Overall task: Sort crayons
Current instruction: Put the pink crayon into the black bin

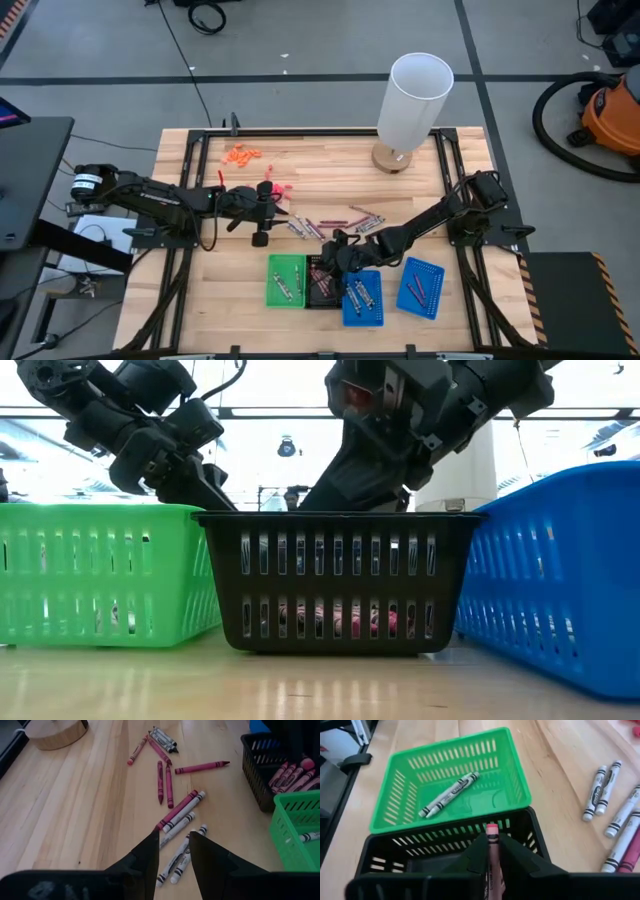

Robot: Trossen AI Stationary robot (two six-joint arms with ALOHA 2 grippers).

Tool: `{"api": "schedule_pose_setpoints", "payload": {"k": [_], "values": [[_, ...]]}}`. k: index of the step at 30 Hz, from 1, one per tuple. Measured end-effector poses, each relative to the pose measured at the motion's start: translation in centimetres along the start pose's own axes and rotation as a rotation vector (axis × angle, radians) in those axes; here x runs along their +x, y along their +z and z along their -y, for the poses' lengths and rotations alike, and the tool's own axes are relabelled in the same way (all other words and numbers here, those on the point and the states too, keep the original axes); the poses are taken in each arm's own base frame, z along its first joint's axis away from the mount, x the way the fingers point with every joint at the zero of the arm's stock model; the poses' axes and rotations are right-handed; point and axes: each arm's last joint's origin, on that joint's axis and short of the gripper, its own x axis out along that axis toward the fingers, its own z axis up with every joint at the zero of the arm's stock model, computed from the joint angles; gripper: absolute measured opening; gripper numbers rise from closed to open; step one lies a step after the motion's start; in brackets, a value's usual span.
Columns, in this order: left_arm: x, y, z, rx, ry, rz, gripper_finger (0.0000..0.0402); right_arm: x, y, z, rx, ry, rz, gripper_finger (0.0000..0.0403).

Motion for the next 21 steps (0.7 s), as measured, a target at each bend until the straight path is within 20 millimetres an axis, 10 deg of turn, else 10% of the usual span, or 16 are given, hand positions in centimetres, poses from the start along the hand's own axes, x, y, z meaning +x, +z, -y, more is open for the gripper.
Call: {"api": "schedule_pose_setpoints", "payload": {"k": [21], "values": [[0.0,0.0,0.0,-0.001,0.000,-0.003,0.0117,-3.6,2.1,4.9,0.092,-0.307,-0.102,0.0085]]}}
